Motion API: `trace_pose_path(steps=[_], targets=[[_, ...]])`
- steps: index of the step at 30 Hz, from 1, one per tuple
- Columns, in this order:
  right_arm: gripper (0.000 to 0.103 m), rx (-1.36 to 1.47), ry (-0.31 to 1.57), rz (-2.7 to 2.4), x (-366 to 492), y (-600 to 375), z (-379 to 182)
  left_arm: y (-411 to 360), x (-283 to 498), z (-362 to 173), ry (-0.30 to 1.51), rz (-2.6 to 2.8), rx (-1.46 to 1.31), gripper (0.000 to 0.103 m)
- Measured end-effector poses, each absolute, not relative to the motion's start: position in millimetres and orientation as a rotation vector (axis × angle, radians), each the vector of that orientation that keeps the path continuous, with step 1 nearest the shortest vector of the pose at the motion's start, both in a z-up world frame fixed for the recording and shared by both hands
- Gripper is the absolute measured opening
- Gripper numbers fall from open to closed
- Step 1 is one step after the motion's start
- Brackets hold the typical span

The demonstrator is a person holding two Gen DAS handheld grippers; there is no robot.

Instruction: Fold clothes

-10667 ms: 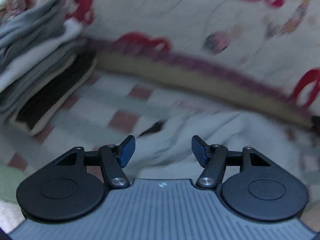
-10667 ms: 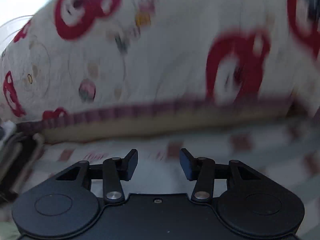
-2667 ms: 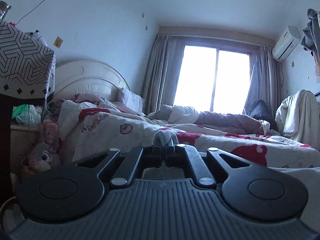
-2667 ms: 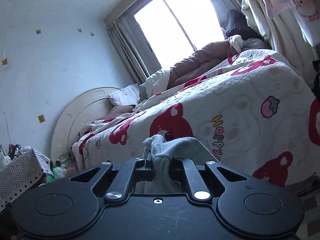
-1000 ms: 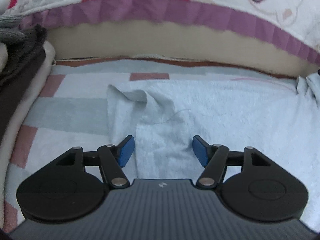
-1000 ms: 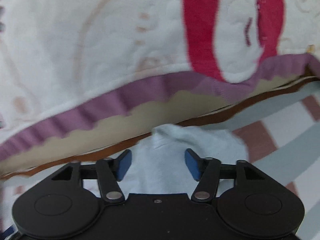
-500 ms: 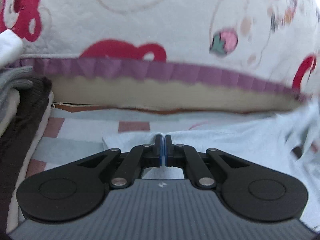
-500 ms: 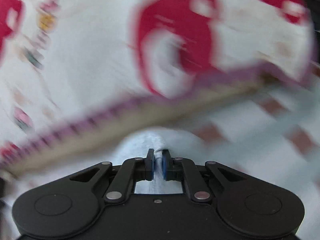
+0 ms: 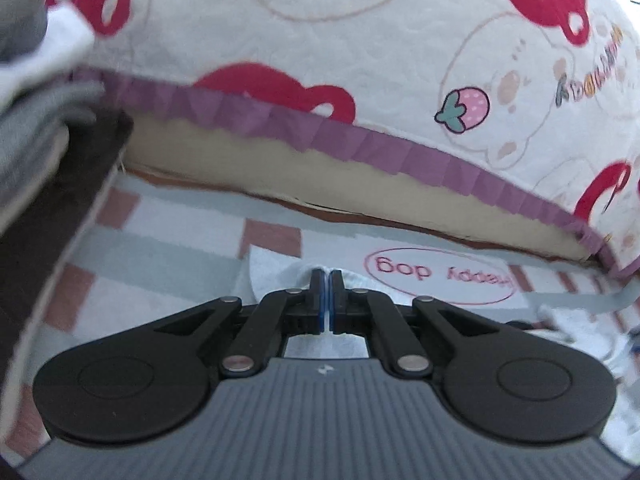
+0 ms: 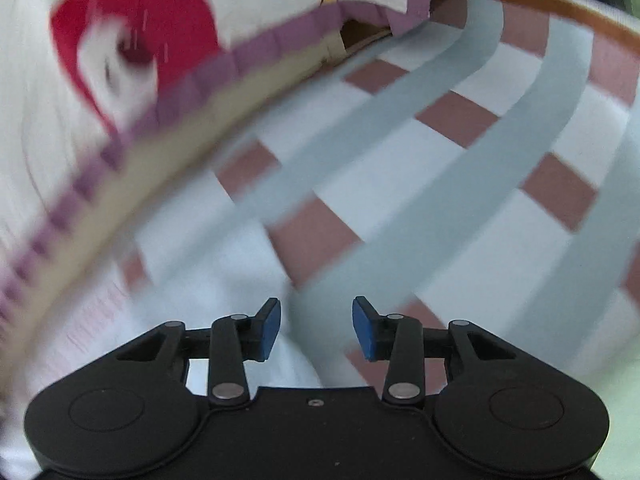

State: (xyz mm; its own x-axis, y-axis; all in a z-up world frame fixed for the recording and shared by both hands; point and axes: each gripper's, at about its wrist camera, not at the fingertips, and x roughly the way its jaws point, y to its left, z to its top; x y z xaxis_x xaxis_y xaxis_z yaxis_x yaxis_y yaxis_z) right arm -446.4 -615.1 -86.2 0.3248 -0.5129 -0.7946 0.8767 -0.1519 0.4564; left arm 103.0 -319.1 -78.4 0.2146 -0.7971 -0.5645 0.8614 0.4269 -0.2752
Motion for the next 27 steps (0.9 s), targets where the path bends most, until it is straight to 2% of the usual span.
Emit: trace_pose_path(steps=[2,4,11,12,13,14,15,16,17,20,23,25,27], targets=[[0.063,1.318,0.298,-1.172,-456.2,-632.5,-98.5,-318.2,106.1,-79.0,0.729,-1.157,0.082,0.001],[0.062,1.382,0.268,-1.141,-454.2,-643.3,-108.3,-318.7,108.3,-77.8,0.729,-1.162,0.066,0.001],[0.063,1.301,0.453,-1.127,-412.7,-667.9,-141.2,-328.9,107.6,-82.3,0.722,-1.139,0.080,0.001],[0.067,1.308,0.461,-1.095,-406.7,-669.2,-144.2,-331.6,106.7,-82.4,0.715,-1.133,0.089,0.001],[0.066,1.313,0.437,-1.051,-402.0,-666.4,-142.2,-334.4,105.9,-82.5,0.708,-1.127,0.098,0.001],[0.055,1.308,0.411,-1.009,-397.4,-662.8,-137.3,-337.4,104.5,-82.3,0.697,-1.121,0.113,0.001],[0.029,1.280,0.383,-0.971,-392.7,-657.3,-126.9,-340.1,102.3,-81.4,0.679,-1.118,0.134,0.001],[0.015,1.253,0.355,-0.933,-388.0,-651.8,-116.5,-341.6,100.4,-80.2,0.660,-1.118,0.144,0.001],[0.008,1.192,0.352,-0.912,-382.4,-647.1,-103.1,-342.4,98.7,-78.4,0.642,-1.119,0.150,0.001],[0.007,0.950,0.406,-0.945,-370.7,-644.9,-53.9,-340.3,95.7,-69.1,0.590,-1.127,0.138,0.001],[0.007,0.865,0.242,-0.986,-387.9,-644.4,-3.0,-328.4,96.1,-49.3,0.514,-1.133,0.082,0.001],[0.004,0.819,0.102,-1.000,-402.6,-639.3,32.5,-318.9,96.6,-34.2,0.458,-1.133,0.041,0.001],[0.002,0.739,0.036,-1.007,-413.5,-628.0,71.2,-305.4,96.0,-17.7,0.402,-1.118,0.003,0.001]])
